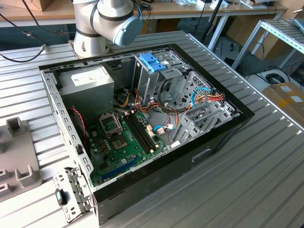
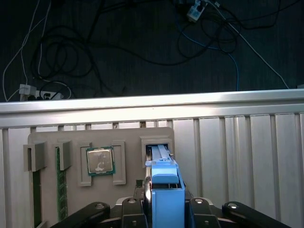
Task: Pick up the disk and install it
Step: 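Pick up the disk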
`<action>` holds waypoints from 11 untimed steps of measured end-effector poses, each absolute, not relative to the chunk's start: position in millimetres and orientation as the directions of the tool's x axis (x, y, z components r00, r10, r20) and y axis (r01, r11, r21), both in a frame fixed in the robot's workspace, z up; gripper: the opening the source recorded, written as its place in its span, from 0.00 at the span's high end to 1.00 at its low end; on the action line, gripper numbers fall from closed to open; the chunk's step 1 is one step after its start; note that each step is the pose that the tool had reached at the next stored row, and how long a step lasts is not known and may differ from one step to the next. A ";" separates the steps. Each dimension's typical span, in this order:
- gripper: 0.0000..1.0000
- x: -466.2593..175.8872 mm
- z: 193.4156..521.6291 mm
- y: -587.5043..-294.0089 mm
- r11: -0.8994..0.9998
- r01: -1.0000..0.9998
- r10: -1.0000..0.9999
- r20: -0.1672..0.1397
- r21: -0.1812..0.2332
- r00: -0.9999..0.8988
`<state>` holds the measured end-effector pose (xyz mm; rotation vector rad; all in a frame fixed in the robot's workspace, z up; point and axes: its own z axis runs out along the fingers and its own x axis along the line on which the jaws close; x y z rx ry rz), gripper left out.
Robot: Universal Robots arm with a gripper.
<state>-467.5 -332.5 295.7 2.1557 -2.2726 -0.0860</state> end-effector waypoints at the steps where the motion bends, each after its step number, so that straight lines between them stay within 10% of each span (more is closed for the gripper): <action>1: 0.63 -467.5 295.7 -332.5 0.052 -0.998 -0.998 -0.032 0.045 -0.053; 11: 0.63 -467.5 297.9 -332.5 0.052 -0.998 -0.998 -0.033 0.045 -0.053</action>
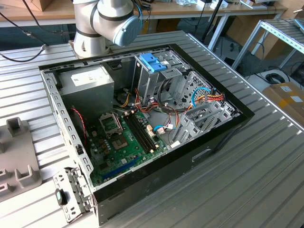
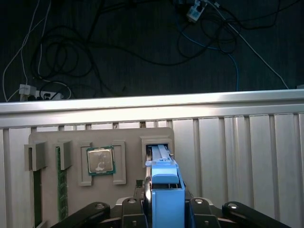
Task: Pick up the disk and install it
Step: 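Pick up the disk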
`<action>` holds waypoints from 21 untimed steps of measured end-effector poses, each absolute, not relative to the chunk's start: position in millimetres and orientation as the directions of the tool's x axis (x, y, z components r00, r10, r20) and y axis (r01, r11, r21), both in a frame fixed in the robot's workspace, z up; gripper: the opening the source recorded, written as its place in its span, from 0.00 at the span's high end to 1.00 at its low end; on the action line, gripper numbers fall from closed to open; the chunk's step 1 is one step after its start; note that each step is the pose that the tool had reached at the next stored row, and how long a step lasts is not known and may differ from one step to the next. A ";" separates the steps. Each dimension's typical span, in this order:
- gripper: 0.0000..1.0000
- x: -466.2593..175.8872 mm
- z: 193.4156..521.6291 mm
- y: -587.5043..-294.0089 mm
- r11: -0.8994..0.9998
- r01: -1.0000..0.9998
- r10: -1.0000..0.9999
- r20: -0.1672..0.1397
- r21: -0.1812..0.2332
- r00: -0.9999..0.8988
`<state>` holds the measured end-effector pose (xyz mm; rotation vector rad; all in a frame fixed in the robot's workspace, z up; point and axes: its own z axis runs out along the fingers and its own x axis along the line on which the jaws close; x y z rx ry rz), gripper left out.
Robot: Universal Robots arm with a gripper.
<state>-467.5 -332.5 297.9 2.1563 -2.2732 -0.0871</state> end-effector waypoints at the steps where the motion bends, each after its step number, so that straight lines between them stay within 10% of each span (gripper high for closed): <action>1: 0.63 -467.5 298.4 -332.4 0.052 -0.998 -0.998 -0.033 0.045 -0.053; 21: 0.63 -467.5 310.1 -332.4 0.051 -0.998 -0.997 -0.047 0.046 -0.053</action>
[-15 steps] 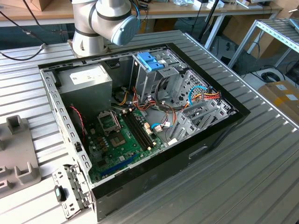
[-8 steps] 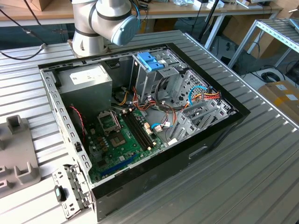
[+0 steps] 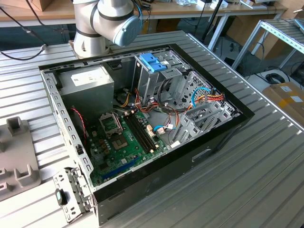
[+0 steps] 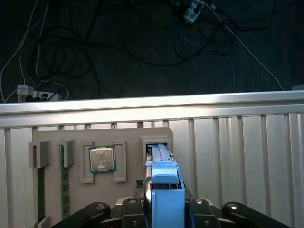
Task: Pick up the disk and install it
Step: 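Pick up the disk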
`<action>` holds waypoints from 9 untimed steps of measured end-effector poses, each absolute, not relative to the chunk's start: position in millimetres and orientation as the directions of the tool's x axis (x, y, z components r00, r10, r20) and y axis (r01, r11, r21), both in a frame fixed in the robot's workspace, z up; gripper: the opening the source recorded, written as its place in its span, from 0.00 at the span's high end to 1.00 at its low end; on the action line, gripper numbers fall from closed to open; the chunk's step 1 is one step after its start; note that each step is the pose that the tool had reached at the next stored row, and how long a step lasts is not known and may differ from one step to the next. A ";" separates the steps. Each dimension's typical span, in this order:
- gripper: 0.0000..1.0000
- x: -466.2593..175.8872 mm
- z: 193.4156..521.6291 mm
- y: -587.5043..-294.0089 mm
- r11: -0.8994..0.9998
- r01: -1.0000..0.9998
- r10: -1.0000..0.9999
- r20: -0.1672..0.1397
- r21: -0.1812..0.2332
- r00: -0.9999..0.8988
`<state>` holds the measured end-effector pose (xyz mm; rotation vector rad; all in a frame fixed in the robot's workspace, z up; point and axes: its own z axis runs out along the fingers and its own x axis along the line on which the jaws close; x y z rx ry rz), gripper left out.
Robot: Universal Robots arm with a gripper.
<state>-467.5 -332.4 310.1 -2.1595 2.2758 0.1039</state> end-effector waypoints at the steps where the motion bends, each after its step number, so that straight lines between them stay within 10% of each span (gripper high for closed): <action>1: 0.63 -467.5 310.6 -332.4 0.051 -0.998 -0.997 -0.048 0.046 -0.053; 9: 0.63 -467.6 316.0 -332.5 0.051 -0.998 -0.997 -0.052 0.046 -0.053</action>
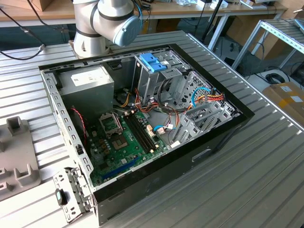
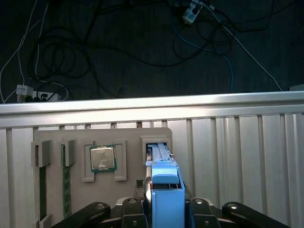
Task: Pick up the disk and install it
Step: 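Pick up the disk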
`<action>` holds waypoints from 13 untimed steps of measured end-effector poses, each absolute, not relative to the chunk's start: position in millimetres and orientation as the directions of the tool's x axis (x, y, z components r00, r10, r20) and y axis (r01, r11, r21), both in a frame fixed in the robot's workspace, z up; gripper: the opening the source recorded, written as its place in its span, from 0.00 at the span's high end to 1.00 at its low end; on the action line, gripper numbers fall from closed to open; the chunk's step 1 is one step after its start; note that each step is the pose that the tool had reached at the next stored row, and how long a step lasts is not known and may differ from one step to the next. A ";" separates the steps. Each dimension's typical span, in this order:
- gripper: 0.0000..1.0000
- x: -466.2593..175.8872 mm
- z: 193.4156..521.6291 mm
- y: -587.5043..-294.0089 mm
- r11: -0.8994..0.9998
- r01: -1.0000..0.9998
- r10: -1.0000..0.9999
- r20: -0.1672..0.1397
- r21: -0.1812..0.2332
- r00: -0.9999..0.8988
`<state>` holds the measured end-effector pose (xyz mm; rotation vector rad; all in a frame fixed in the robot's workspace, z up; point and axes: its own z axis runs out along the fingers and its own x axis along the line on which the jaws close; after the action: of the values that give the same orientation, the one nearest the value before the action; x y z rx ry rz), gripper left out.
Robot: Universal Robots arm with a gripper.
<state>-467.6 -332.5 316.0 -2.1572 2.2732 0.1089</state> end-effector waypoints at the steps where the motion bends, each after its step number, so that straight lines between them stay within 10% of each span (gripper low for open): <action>1: 0.63 -467.5 316.5 -332.4 0.051 -0.998 -0.997 -0.053 0.046 -0.053; 13: 0.63 -467.6 324.3 -332.4 0.051 -0.998 -0.997 -0.058 0.047 -0.053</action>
<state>-467.6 -332.4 324.3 -2.1542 2.2697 0.1161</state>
